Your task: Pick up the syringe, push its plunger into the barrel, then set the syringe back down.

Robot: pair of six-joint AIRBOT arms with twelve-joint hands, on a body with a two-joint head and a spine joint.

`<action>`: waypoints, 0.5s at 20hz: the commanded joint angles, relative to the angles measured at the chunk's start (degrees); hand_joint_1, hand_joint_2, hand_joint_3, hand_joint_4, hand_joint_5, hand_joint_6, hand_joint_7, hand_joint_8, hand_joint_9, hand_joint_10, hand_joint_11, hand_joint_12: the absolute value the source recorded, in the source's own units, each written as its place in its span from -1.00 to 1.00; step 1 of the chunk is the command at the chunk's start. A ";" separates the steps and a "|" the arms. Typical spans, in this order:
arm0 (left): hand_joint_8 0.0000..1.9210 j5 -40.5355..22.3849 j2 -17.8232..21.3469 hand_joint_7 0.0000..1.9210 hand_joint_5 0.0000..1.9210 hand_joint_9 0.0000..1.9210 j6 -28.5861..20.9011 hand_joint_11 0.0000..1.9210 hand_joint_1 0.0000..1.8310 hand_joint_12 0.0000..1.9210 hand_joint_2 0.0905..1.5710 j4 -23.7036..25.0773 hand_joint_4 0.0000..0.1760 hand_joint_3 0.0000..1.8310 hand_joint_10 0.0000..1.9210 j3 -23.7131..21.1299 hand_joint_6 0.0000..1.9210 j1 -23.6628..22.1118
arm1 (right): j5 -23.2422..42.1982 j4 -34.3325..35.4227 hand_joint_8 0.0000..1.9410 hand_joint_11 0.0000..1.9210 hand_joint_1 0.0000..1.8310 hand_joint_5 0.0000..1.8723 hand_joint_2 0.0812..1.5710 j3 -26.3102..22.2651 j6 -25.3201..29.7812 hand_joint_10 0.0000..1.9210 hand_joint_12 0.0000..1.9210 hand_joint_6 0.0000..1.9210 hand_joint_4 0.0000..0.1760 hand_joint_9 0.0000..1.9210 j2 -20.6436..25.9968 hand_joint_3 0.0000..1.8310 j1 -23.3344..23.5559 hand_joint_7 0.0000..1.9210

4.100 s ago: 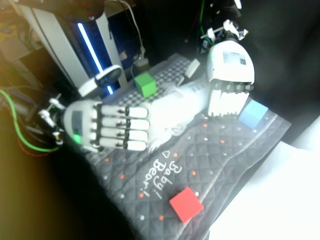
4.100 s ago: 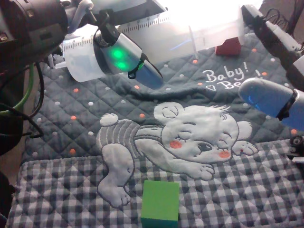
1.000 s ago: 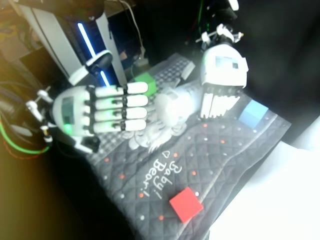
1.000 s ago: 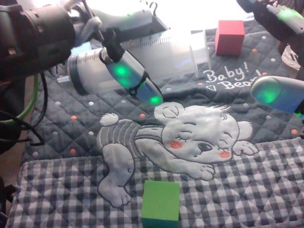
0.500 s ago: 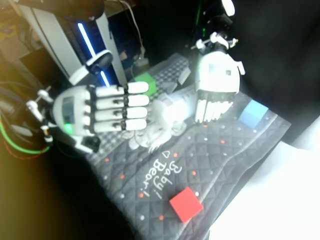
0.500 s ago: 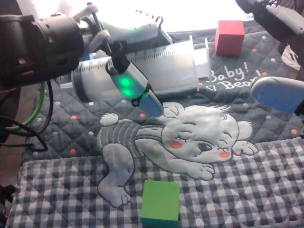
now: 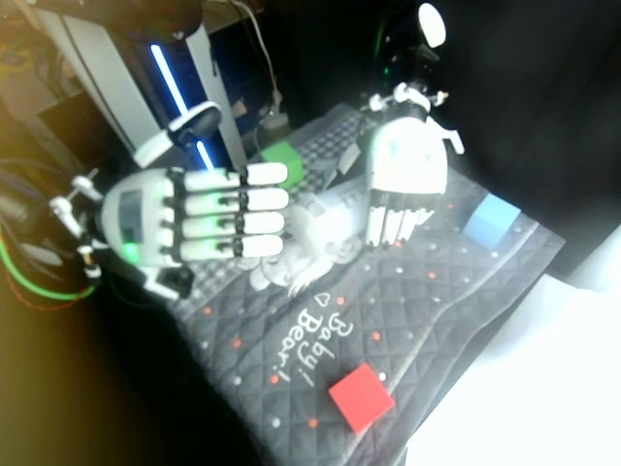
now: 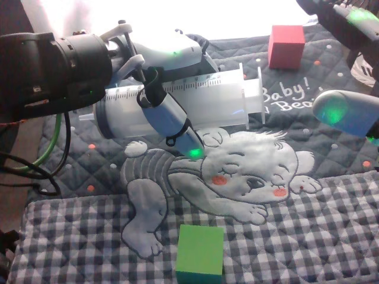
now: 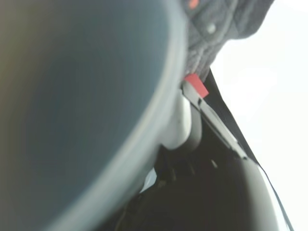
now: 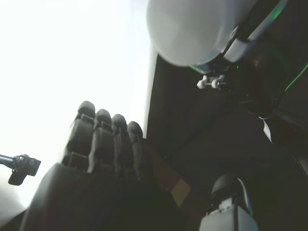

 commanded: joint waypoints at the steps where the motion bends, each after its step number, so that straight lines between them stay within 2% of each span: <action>1: 1.00 -4.28 -0.16 0.48 0.31 0.56 -0.14 0.60 0.42 1.00 0.57 -0.95 -1.00 -1.00 1.00 0.02 1.00 -0.42 | 7.06 0.26 -1.00 -1.00 -0.98 -0.93 0.04 0.14 0.25 -1.00 -1.00 -1.00 -1.00 -1.00 0.41 -1.00 0.63 -0.96; 3: 1.00 -4.60 -0.16 0.46 0.29 0.56 -0.15 0.61 0.46 1.00 0.51 -0.95 -1.00 -1.00 1.00 -0.25 1.00 -0.13 | 7.06 0.43 -0.99 -1.00 -0.96 -0.91 0.06 0.13 0.25 -1.00 -1.00 -0.99 -1.00 -0.99 0.41 -0.99 0.63 -0.95; 5: 1.00 -4.60 -0.15 0.41 0.26 0.50 -0.15 0.56 0.38 1.00 0.59 -0.91 -1.00 -1.00 1.00 -0.46 1.00 -0.01 | 7.05 0.52 -0.99 -1.00 -0.96 -0.90 0.06 0.13 0.25 -1.00 -1.00 -0.99 -1.00 -1.00 0.41 -0.99 0.63 -0.94; 6: 1.00 -4.61 -0.12 0.21 0.05 0.33 -0.15 0.41 0.40 1.00 0.52 -0.91 -1.00 -1.00 1.00 -0.54 1.00 0.13 | 7.05 0.52 -0.99 -0.98 -1.00 -0.88 0.05 0.11 0.25 -0.99 -0.99 -0.99 -1.00 -0.98 0.41 -1.00 0.63 -0.93; 7: 1.00 -4.61 -0.11 0.21 0.05 0.33 -0.15 0.41 0.40 1.00 0.52 -0.91 -1.00 -1.00 1.00 -0.55 1.00 0.25 | 7.05 0.52 -0.99 -0.98 -1.00 -0.88 0.05 0.12 0.25 -0.99 -0.99 -0.99 -1.00 -0.98 0.41 -1.00 0.63 -0.93; 8: 1.00 -4.60 -0.11 0.12 -0.01 0.26 -0.15 0.34 0.36 1.00 0.51 -0.92 -1.00 -1.00 1.00 -0.61 1.00 0.38 | 7.04 0.52 -1.00 -1.00 -1.00 -0.91 0.04 0.12 0.25 -1.00 -1.00 -1.00 -1.00 -1.00 0.41 -1.00 0.63 -0.96; 9: 1.00 -4.60 -0.11 -0.01 -0.17 0.14 -0.15 0.22 0.23 1.00 0.63 -0.92 -1.00 -1.00 1.00 -0.65 0.59 0.49 | 7.04 0.52 -1.00 -1.00 -1.00 -0.91 0.03 0.11 0.25 -1.00 -1.00 -1.00 -1.00 -1.00 0.41 -1.00 0.63 -0.96; 10: 0.98 -4.60 -0.11 -0.07 -0.14 0.06 -0.15 0.15 0.22 1.00 0.60 -0.92 -1.00 -1.00 1.00 -0.66 0.41 0.62 | 7.04 0.52 -1.00 -1.00 -1.00 -0.91 0.03 0.11 0.25 -1.00 -1.00 -1.00 -1.00 -1.00 0.41 -1.00 0.63 -0.96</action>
